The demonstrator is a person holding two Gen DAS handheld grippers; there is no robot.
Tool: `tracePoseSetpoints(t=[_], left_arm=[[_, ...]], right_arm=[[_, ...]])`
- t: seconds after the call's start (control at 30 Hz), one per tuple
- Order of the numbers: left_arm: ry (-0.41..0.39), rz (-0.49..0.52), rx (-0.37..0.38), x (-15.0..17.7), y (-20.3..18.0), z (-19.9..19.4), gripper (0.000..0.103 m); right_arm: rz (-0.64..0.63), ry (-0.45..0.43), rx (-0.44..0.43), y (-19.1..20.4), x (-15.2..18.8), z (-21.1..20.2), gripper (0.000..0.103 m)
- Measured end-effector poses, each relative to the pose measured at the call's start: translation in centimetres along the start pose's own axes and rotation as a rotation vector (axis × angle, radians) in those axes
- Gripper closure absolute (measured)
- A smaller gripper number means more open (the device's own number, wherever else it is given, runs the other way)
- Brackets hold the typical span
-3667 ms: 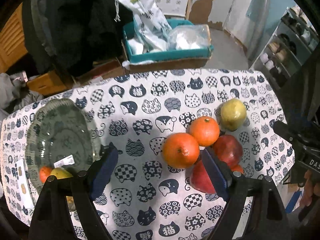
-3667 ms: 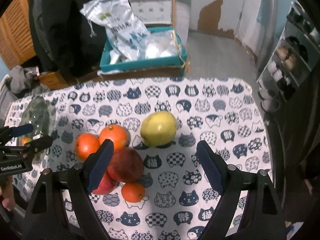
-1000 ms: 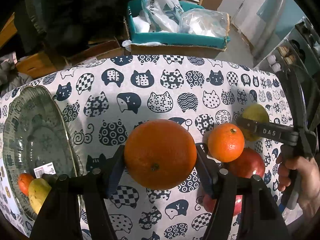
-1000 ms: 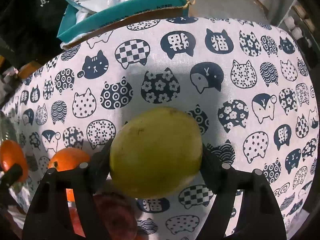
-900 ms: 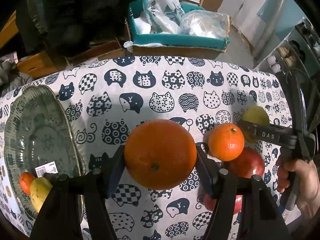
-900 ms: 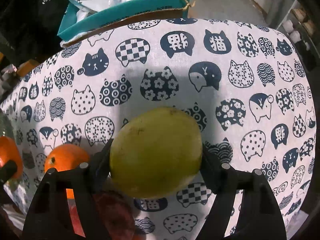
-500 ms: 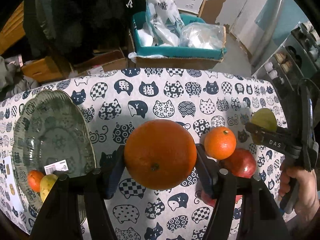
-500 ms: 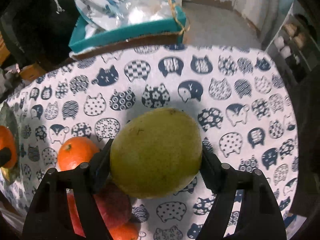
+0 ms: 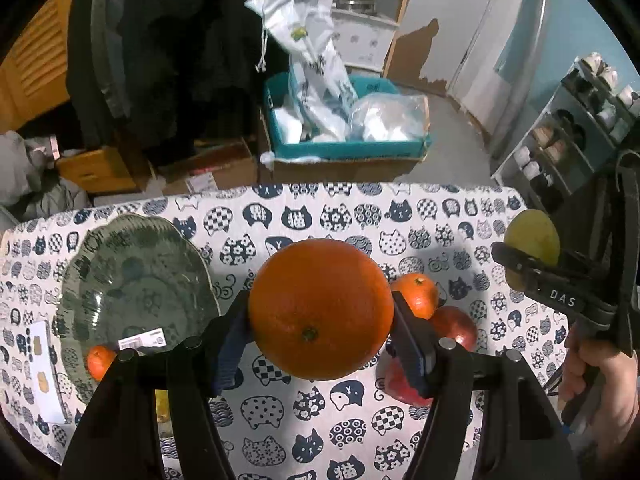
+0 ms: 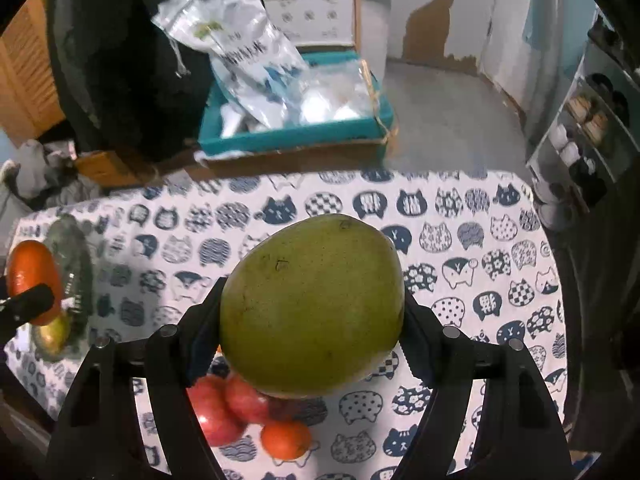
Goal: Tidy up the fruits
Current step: 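Lift the orange and yellow pear and carry both toward the green glass bowl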
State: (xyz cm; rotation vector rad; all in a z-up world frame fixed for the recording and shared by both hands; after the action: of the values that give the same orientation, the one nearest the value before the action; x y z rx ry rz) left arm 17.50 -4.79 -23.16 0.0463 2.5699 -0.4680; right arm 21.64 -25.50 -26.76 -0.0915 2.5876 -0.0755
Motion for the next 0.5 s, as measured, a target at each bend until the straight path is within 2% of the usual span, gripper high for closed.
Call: tracePoseSetpoints(t=[0.5], left_arm=[[-0.142,0.018,0.015,-1.5,-0.6,-6.9,0.035]], right_arm=[[-0.003,-0.171,-0.059,1.2,-2.5,-8.2,0.026]])
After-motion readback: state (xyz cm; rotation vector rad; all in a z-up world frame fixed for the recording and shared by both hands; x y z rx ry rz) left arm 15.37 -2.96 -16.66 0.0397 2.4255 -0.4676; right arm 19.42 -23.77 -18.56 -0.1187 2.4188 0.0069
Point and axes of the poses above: each gripper's, at about its wrist camera, not at the fingertips, and z roughly the way its jaws point, y to its left, x to its underside, the point moved 10 cm from there along z, roughly the way its jaws point, and after that the axes turned 11 degrees about x, right-handed, at the moved point
